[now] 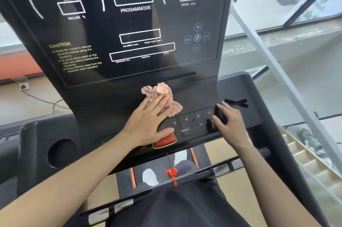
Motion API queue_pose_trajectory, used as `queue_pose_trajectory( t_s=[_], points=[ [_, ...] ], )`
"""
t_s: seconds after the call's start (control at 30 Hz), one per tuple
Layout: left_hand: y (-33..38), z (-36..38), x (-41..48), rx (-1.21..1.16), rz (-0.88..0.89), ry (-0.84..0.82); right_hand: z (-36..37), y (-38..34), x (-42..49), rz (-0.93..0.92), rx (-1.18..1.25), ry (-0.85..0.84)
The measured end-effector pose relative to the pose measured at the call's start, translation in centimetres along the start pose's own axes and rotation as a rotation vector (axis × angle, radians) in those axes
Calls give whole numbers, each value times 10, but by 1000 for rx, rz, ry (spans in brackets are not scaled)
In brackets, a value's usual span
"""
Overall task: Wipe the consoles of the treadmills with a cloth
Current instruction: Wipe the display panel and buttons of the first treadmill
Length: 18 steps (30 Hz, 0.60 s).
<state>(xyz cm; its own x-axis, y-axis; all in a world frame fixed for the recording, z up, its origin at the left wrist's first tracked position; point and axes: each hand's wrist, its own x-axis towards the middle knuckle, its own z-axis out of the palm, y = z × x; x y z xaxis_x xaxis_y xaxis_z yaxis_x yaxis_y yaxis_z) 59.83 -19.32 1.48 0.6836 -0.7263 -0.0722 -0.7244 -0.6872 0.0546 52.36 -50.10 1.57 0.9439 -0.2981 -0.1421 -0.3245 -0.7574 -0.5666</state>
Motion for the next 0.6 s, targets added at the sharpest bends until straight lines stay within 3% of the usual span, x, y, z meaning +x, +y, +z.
queue_pose_trajectory(
  t_s=[0.2, 0.4, 0.5, 0.6],
  points=[
    [36, 2, 73, 15, 154, -2, -12, 7, -11, -25, 123, -36],
    [76, -2, 131, -17, 243, -2, -5, 15, -24, -47, 149, 150],
    [79, -8, 116, -151, 208, 157, -7, 13, -21, -100, 110, 210],
    [71, -8, 73, -299, 52, 286, -11, 2, -12, -221, 82, 154]
  ],
)
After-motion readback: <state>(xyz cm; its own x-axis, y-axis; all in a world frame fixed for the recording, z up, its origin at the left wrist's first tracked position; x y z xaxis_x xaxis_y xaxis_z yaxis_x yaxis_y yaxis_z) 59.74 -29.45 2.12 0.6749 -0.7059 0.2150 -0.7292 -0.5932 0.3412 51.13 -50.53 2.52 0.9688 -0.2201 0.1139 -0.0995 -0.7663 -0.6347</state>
